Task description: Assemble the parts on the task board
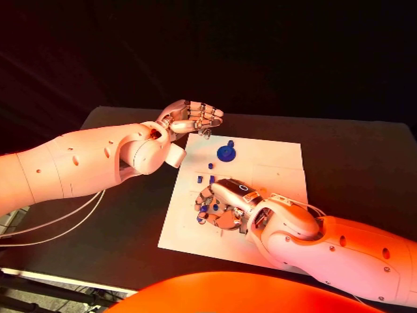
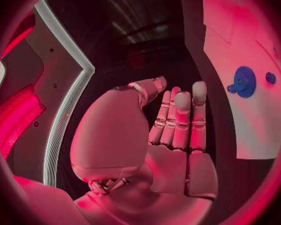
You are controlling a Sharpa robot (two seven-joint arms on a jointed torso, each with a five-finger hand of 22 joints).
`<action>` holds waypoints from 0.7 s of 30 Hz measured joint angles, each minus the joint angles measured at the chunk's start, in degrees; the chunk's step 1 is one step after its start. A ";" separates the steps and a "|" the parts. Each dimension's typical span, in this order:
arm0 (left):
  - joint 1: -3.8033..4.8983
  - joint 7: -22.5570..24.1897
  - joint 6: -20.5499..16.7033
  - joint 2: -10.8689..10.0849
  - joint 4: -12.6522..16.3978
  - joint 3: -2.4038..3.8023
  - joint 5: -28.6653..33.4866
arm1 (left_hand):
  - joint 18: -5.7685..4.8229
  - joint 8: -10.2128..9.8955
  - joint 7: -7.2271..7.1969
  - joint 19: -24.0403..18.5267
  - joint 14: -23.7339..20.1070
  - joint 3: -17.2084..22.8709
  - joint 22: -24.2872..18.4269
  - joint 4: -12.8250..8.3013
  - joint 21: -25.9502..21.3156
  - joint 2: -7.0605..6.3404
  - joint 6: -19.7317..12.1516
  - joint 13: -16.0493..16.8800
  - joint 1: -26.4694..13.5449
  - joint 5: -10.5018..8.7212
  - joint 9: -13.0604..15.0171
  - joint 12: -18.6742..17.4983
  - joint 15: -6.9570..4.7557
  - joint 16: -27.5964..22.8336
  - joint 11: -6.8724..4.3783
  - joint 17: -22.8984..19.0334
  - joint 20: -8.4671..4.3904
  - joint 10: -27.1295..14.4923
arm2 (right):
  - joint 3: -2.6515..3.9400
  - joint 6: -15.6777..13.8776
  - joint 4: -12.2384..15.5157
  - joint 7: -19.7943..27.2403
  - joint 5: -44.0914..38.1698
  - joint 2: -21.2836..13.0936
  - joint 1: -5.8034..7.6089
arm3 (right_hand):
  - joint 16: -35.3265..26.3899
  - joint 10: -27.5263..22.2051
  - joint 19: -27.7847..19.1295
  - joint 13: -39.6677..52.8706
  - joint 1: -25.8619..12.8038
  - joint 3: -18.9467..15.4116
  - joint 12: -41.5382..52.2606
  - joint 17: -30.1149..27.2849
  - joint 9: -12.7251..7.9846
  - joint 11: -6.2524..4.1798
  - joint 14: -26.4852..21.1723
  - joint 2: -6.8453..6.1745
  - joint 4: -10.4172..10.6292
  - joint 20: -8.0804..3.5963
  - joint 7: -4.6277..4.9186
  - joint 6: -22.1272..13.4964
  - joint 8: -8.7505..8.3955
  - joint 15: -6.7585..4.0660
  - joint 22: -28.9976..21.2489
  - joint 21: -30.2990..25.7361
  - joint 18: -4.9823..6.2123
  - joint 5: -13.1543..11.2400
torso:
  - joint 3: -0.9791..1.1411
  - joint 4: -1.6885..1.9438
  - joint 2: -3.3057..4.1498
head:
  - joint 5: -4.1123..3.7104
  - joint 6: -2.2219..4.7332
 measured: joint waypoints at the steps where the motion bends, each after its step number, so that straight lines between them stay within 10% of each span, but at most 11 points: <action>1: 0.00 0.00 0.01 0.00 0.00 0.00 0.00 | 0.00 0.00 0.00 0.00 0.00 0.00 0.00 0.00 0.00 0.00 0.00 0.00 0.00 0.00 0.00 0.00 0.00 0.00 0.00 0.00 0.00 0.00 | -0.02 0.08 -0.11 0.00 -0.08 0.00 -0.02 | 0.00 0.00 0.00 0.00 0.00 0.00 -0.01 0.00 0.00 0.00 0.00 0.00 0.00 0.00 0.00 0.00 0.00 0.00 0.00 0.00 0.00 0.00 | 0.00 -0.03 0.00 | 0.01 -0.02; 21: 0.00 -0.08 0.09 -0.13 -0.02 0.00 0.00 | 0.00 0.00 0.00 0.00 0.00 0.00 -0.06 0.00 0.00 0.00 0.00 0.01 0.00 0.00 0.00 0.00 0.00 0.00 0.00 -0.01 0.00 0.00 | -0.07 2.73 0.00 -0.33 -1.96 -0.56 -0.04 | 0.00 0.00 0.00 0.03 0.07 0.00 0.06 0.04 0.10 0.00 0.00 0.07 0.00 0.00 0.00 0.00 -0.01 0.00 -0.02 0.00 0.00 -0.15 | 0.03 0.00 0.00 | 0.13 -0.38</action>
